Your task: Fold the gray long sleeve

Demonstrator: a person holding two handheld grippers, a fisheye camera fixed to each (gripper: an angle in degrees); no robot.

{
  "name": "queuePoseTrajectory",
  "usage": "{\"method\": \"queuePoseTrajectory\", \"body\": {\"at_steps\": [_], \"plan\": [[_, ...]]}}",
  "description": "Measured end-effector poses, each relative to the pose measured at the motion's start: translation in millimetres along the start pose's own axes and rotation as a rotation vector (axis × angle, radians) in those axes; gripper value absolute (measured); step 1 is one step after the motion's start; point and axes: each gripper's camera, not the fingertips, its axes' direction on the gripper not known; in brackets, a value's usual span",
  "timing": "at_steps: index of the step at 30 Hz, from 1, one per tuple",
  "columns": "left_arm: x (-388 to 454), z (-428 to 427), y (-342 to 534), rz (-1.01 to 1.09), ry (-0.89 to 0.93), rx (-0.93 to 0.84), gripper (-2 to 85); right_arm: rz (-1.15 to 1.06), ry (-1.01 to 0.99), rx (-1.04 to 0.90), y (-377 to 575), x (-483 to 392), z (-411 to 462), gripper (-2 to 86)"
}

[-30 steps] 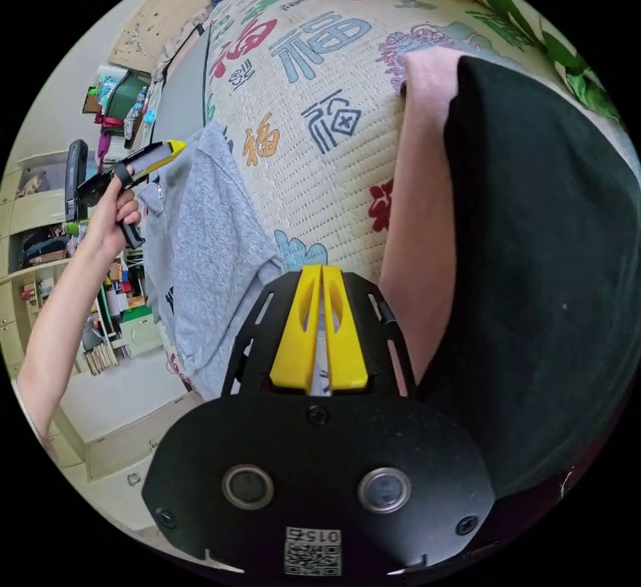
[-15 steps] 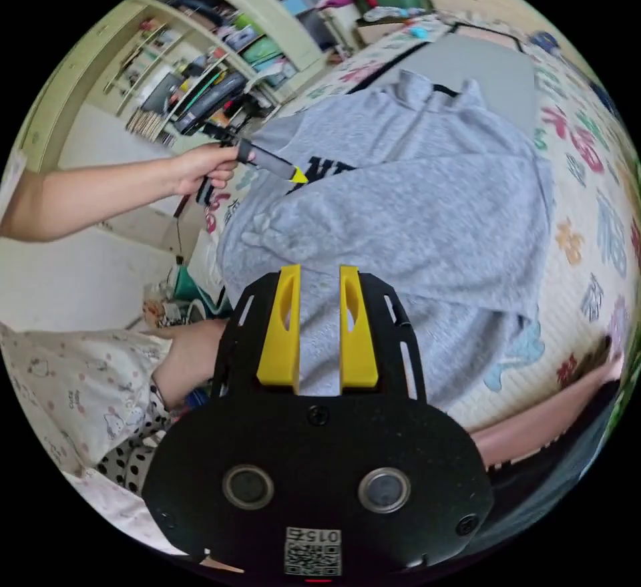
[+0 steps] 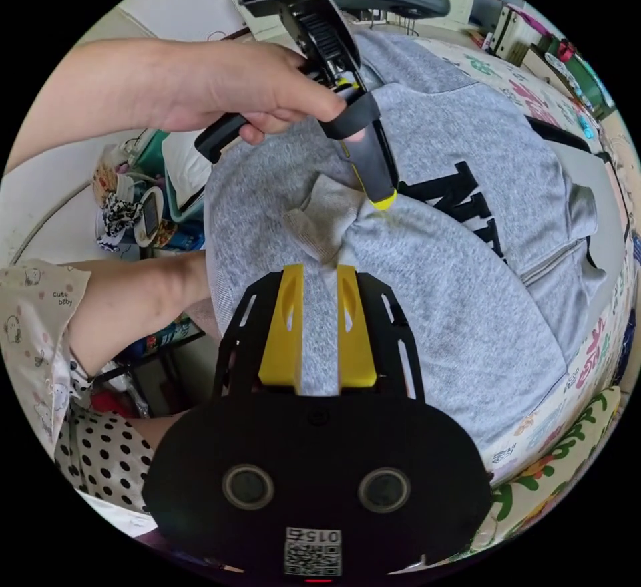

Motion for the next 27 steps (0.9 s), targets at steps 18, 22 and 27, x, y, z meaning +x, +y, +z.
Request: {"method": "queuePoseTrajectory", "body": {"at_steps": [18,22,27], "plan": [[-436.6,-56.0,309.5,-0.799,0.385,0.790,11.1,0.287,-0.202,-0.187,-181.3,32.6,-3.3,5.9],[-543.7,-69.8,352.7,-0.950,0.332,0.800,11.9,0.373,-0.180,-0.301,-211.2,30.0,30.6,5.2],[-636.1,-65.4,346.3,-1.018,0.367,0.744,13.7,0.395,-0.145,-0.291,-223.5,27.0,32.0,4.7]]}}
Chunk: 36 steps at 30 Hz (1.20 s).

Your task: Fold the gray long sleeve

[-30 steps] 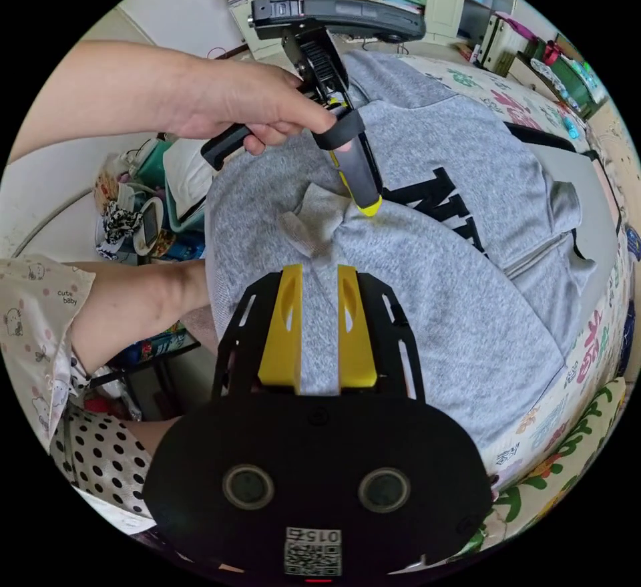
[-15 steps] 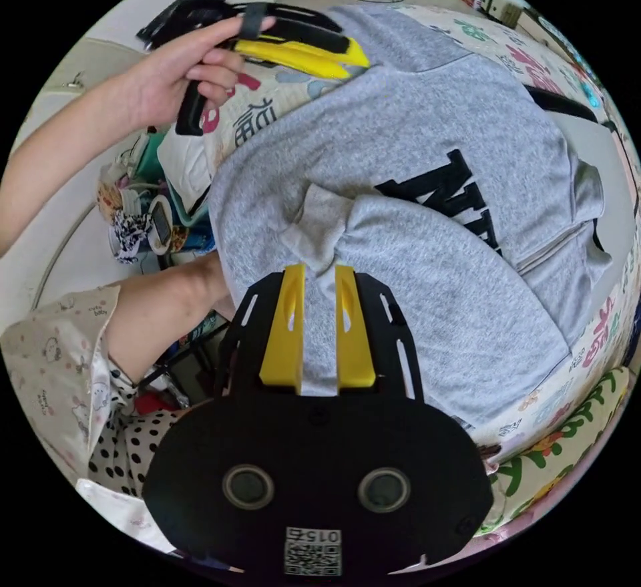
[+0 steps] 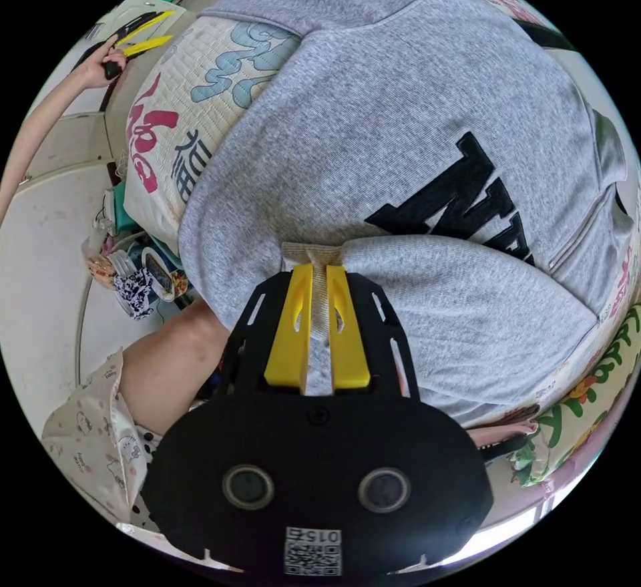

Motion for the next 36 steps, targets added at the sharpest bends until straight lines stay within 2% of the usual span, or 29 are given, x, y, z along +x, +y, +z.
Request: {"method": "queuePoseTrajectory", "body": {"at_steps": [5,12,16,18,21,23,24,26,27,28,29,30,32,34,35,36], "plan": [[-27.5,57.0,-59.1,-0.111,0.001,-0.135,15.5,0.067,-0.042,-0.035,-15.5,7.5,-0.1,4.2],[-34.6,96.4,-75.8,-0.269,0.088,-0.141,15.0,0.091,-0.028,-0.076,-25.9,11.9,2.0,4.1],[-13.7,103.1,-84.5,-0.266,0.204,-0.173,4.0,0.120,-0.035,-0.084,-24.9,20.6,4.6,4.1],[12.2,89.5,-85.6,-0.231,0.218,-0.107,1.2,0.118,-0.034,-0.081,-22.1,24.2,5.8,4.2],[103.9,53.1,-77.9,0.010,0.139,0.029,0.1,0.125,-0.046,-0.065,-14.4,33.4,8.3,4.1],[213.0,19.7,-42.5,0.371,0.098,0.128,-0.1,0.134,-0.069,-0.048,-6.2,43.4,10.5,4.2],[242.0,11.2,-26.8,0.466,0.091,0.157,-0.1,0.135,-0.076,-0.041,-3.5,46.2,11.0,4.2],[358.3,-14.2,63.4,0.845,0.043,0.242,0.1,0.194,-0.141,0.003,11.6,62.2,12.1,4.6],[386.6,-16.6,92.3,0.954,0.037,0.248,0.2,0.209,-0.165,0.019,16.8,66.9,11.3,5.1],[435.4,-15.9,152.6,1.160,0.048,0.230,0.5,0.225,-0.236,0.081,30.5,77.5,5.6,6.1],[471.8,-8.0,211.5,1.324,0.080,0.177,1.0,0.268,-0.329,0.160,49.1,93.7,-2.3,7.6],[485.4,-1.2,239.5,1.392,0.098,0.138,1.2,0.293,-0.382,0.198,59.4,103.4,-5.9,8.4],[513.8,46.6,340.8,1.580,0.122,-0.073,3.0,0.424,-0.589,0.348,108.6,151.1,-14.0,9.9],[516.8,97.0,402.9,1.654,0.063,-0.261,4.8,0.547,-0.695,0.427,148.8,190.6,-11.9,9.9],[518.0,132.1,430.6,1.624,-0.006,-0.415,5.9,0.628,-0.740,0.455,173.9,215.5,-9.1,9.4],[519.2,148.3,440.8,1.595,-0.038,-0.495,6.3,0.652,-0.750,0.473,185.5,226.3,-9.1,9.3]]}}
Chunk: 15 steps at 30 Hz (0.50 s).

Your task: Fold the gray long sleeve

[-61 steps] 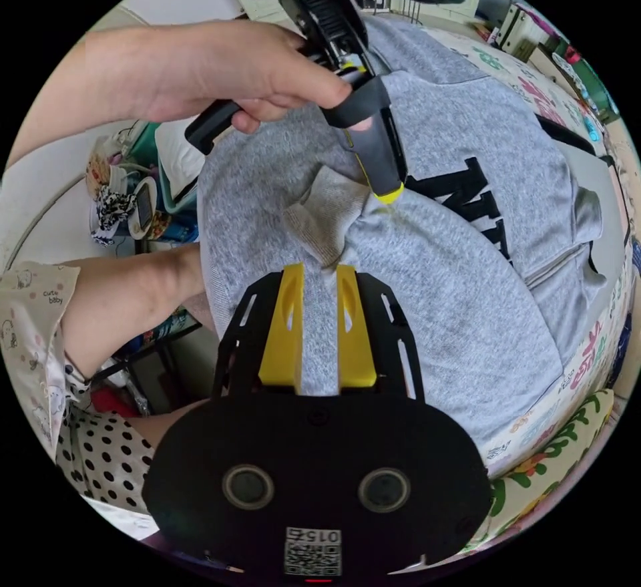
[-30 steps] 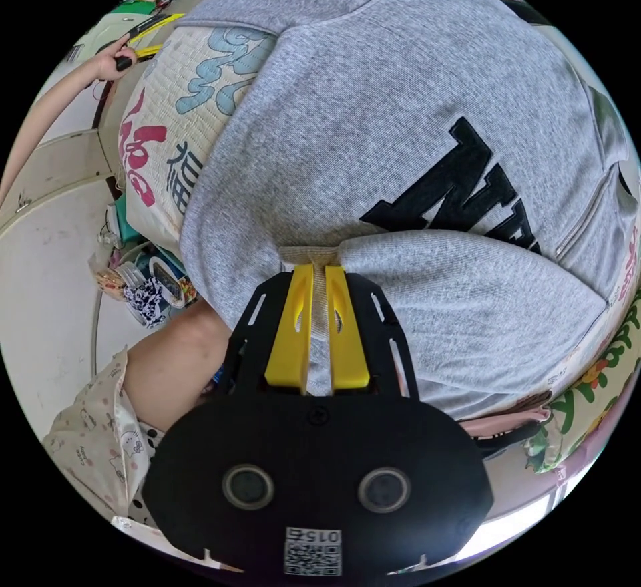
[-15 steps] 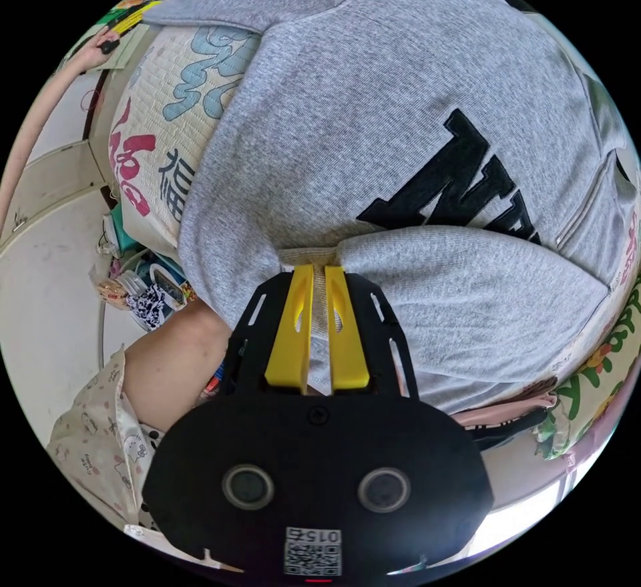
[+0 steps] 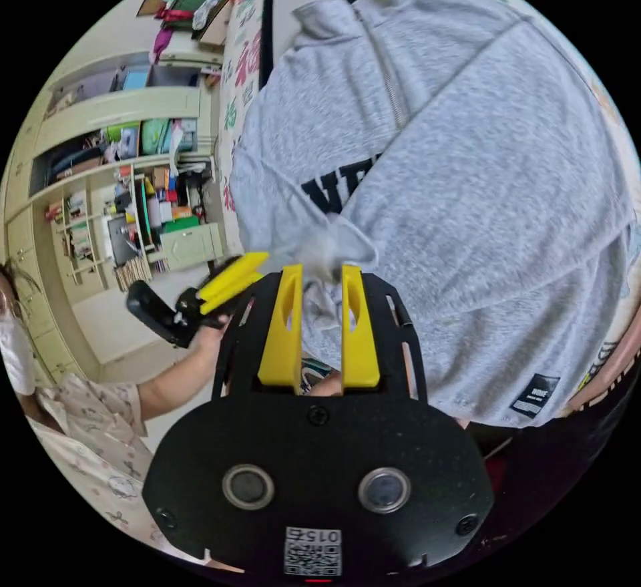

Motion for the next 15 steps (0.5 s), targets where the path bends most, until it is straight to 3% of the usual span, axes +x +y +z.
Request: {"method": "queuePoseTrajectory", "body": {"at_steps": [2,6,15], "plan": [[8.5,43.0,-25.0,-0.144,0.080,-0.196,7.4,-0.017,0.024,0.064,3.5,27.6,-39.6,9.4],[12.0,32.3,-57.4,-0.245,0.024,-0.161,7.8,-0.019,0.071,0.032,6.8,65.2,-54.3,10.1],[16.7,-19.2,-116.6,-0.343,0.004,-0.145,3.1,0.106,-0.232,-0.070,33.5,137.1,-11.6,12.6]]}}
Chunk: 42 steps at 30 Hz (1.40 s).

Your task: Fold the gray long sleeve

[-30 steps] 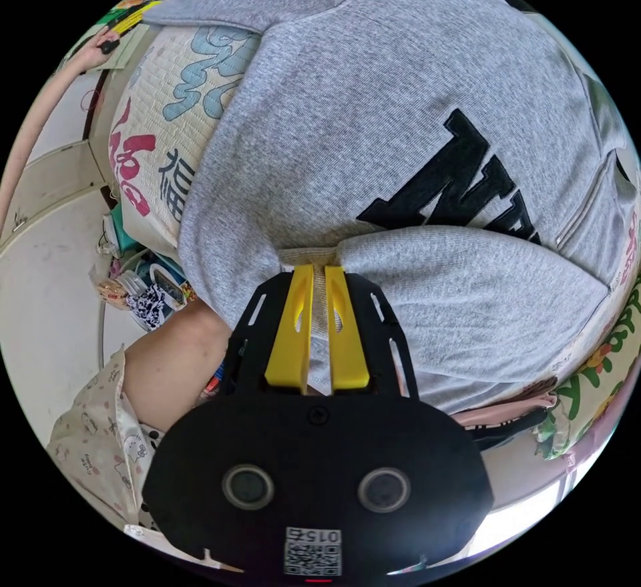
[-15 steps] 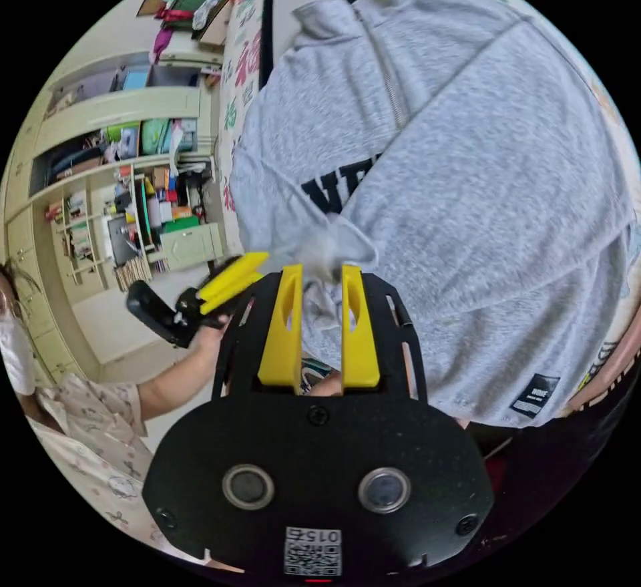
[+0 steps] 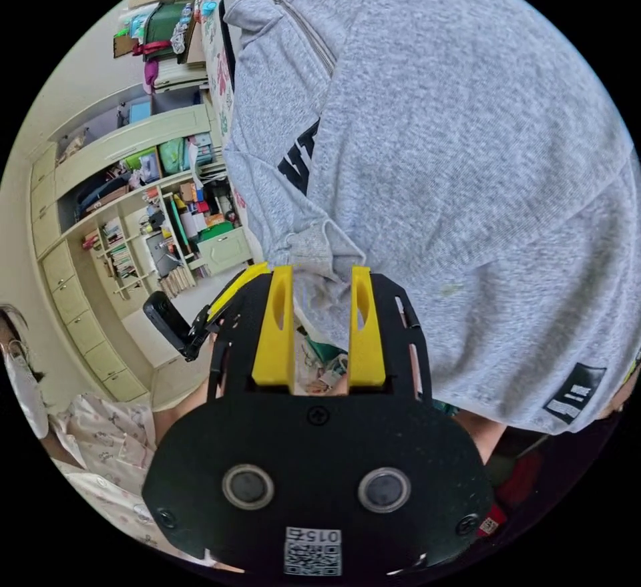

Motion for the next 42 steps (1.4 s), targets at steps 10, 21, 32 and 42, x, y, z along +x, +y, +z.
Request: {"method": "queuePoseTrajectory", "body": {"at_steps": [10,21,32,42], "plan": [[23.9,-33.1,-17.5,-0.111,0.092,-0.070,10.1,-0.187,0.073,-0.053,2.6,15.9,-10.7,3.1],[121.0,-43.7,-6.1,0.174,-0.295,-0.072,11.1,-0.212,0.087,-0.199,37.5,49.7,-10.1,1.3],[86.0,-79.3,27.0,0.164,-0.186,-0.052,0.3,-0.172,0.012,-0.081,60.8,92.5,-67.3,8.6],[34.6,-146.7,67.2,0.059,-0.100,0.116,-0.4,0.003,-0.337,0.076,55.0,120.4,-87.0,18.3]]}}
